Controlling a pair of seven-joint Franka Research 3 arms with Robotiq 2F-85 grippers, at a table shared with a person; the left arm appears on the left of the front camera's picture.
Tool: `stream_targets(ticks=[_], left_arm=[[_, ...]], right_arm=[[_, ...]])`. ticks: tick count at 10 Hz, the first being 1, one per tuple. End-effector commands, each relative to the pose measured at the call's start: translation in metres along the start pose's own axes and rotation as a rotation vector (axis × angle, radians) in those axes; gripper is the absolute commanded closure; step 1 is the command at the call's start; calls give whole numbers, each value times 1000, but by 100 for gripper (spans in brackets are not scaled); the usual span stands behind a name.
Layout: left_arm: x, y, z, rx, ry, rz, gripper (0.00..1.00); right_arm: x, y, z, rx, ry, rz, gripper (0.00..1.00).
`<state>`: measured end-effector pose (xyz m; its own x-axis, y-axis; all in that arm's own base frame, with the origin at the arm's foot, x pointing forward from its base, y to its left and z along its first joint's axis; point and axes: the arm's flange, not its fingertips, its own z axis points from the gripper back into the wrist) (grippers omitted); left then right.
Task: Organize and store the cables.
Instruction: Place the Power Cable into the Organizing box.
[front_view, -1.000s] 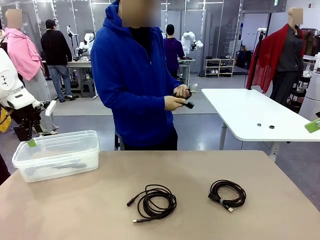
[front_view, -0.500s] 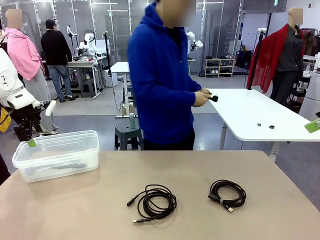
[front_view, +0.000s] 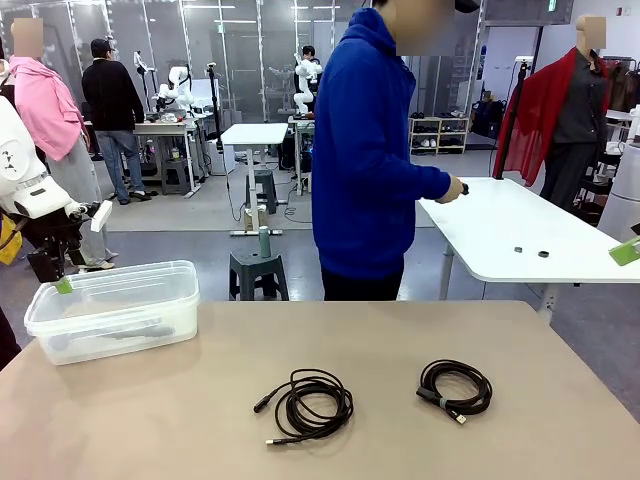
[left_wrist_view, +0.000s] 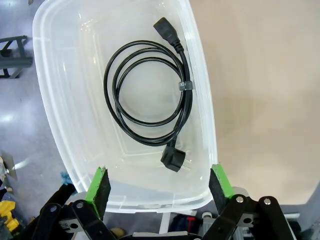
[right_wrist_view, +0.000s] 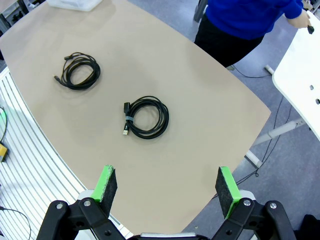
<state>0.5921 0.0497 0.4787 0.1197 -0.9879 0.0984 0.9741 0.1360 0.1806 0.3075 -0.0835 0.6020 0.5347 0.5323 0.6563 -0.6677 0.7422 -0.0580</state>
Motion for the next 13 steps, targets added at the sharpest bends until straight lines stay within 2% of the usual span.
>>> stream_targets(ticks=[1, 5, 11, 13], left_arm=[[0, 0, 0, 1, -3, 13, 0], [0, 0, 0, 0, 0, 0, 0], [20, -18, 37, -76, -24, 11, 0], [33, -37, 65, -119, -41, 55, 0]], right_arm=[[-2, -1, 0, 5, -3, 4, 0], [-2, -1, 0, 5, -3, 4, 0], [-2, -1, 0, 5, -3, 4, 0], [-2, -1, 0, 5, -3, 4, 0]])
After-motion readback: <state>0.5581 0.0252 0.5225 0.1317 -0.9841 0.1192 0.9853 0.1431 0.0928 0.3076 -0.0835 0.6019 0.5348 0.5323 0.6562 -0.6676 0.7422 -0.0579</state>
